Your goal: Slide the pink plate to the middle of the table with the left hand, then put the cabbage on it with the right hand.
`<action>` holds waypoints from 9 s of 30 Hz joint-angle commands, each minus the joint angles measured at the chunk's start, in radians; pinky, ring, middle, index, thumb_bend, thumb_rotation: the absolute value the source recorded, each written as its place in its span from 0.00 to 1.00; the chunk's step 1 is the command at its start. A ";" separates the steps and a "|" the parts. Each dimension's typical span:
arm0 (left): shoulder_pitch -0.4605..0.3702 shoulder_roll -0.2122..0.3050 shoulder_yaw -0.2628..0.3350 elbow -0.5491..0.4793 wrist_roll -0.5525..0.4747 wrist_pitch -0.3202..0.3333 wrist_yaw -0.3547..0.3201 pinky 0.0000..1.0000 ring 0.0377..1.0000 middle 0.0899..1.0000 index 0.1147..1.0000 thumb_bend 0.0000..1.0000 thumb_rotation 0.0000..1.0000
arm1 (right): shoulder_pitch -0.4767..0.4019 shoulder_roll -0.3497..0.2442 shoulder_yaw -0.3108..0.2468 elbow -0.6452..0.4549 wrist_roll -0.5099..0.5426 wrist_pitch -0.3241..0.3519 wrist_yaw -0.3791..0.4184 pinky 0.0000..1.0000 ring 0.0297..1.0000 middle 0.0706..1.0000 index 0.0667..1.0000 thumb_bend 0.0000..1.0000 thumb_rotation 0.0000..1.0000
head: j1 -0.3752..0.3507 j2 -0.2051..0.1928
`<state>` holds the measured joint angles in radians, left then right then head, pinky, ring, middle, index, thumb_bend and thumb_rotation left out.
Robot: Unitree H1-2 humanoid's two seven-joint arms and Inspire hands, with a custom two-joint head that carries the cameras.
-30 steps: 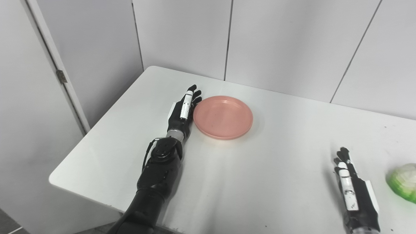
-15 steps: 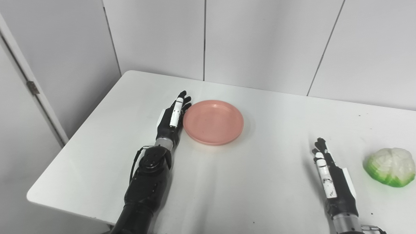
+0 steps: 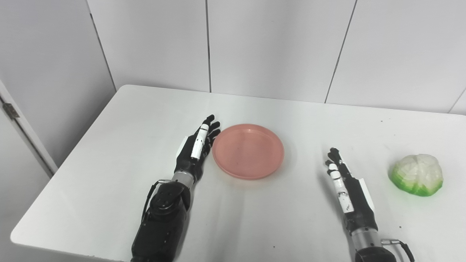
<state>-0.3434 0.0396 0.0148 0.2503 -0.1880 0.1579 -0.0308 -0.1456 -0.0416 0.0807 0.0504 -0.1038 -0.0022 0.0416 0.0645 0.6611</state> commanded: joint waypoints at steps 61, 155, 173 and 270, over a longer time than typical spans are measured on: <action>-0.026 0.051 0.090 0.326 -0.077 -0.180 -0.213 0.93 0.92 0.91 0.90 0.40 1.00 | -0.082 -0.046 -0.143 -0.415 -0.704 0.236 -0.246 0.84 0.92 0.95 0.96 0.98 0.52 | -0.586 -0.095; -0.021 0.152 0.107 0.269 -0.165 -0.075 -0.298 0.94 0.92 0.92 0.91 0.40 1.00 | -0.310 -0.076 -0.167 0.144 -0.663 0.472 -0.300 0.92 1.00 1.00 1.00 1.00 0.45 | -0.643 0.011; -0.011 0.140 0.106 0.247 -0.163 -0.068 -0.290 0.94 0.92 0.91 0.90 0.40 1.00 | -0.301 -0.105 -0.151 0.173 -0.529 0.361 -0.457 0.44 0.50 0.54 0.58 0.88 0.02 | -0.628 0.004; 0.035 -0.121 -0.014 0.066 0.079 -0.063 -0.008 0.92 0.93 0.93 0.92 0.39 1.00 | -0.487 0.099 0.151 0.347 -0.336 0.141 -0.277 0.38 0.43 0.42 0.47 0.53 0.00 | -0.052 0.016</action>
<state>-0.3261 -0.0701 0.0066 0.2956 -0.1147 0.0361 -0.0477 -0.5757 0.0422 0.2318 0.4097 -0.4394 0.1910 -0.2172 0.0108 0.6780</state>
